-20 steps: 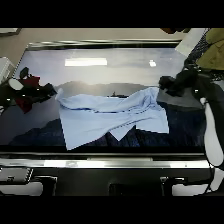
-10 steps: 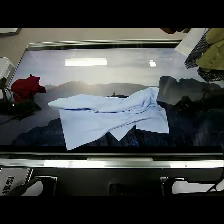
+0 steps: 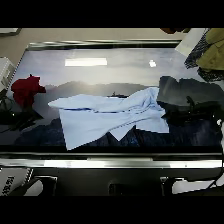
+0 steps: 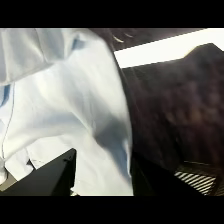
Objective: Fold the clothes and pants, and hang the long-sleeved shirts on hangers.
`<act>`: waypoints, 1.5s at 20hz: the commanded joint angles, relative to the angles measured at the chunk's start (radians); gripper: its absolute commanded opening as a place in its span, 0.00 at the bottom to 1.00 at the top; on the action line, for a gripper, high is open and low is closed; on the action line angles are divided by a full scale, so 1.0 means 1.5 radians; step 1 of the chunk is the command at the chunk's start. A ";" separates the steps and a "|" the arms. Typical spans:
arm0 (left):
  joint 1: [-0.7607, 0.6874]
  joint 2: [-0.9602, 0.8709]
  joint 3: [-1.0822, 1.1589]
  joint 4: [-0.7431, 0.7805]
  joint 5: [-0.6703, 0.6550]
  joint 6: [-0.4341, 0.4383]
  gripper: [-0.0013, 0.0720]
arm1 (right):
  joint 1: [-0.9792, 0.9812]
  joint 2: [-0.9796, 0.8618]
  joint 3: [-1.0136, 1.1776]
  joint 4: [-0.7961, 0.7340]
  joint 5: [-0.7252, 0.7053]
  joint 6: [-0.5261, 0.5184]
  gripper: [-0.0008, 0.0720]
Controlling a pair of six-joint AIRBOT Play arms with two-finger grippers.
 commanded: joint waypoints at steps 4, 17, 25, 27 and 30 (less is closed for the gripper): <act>0.052 0.029 -0.189 -0.163 0.002 0.103 0.75 | 0.060 -0.015 -0.007 -0.005 0.005 -0.016 0.06; -0.063 -0.036 -0.368 -0.223 0.163 0.118 0.75 | 0.061 0.099 -0.007 -0.006 -0.011 0.009 0.05; -0.067 -0.088 -0.360 -0.340 0.181 0.213 0.10 | 0.062 0.171 -0.007 -0.001 -0.011 0.015 0.05; -0.070 -0.088 -0.337 -0.372 0.178 0.228 0.04 | 0.062 0.192 -0.007 0.024 -0.011 0.013 0.05; -0.069 -0.084 -0.242 -0.371 0.173 0.228 0.04 | 0.062 0.226 0.014 0.112 0.024 -0.028 0.05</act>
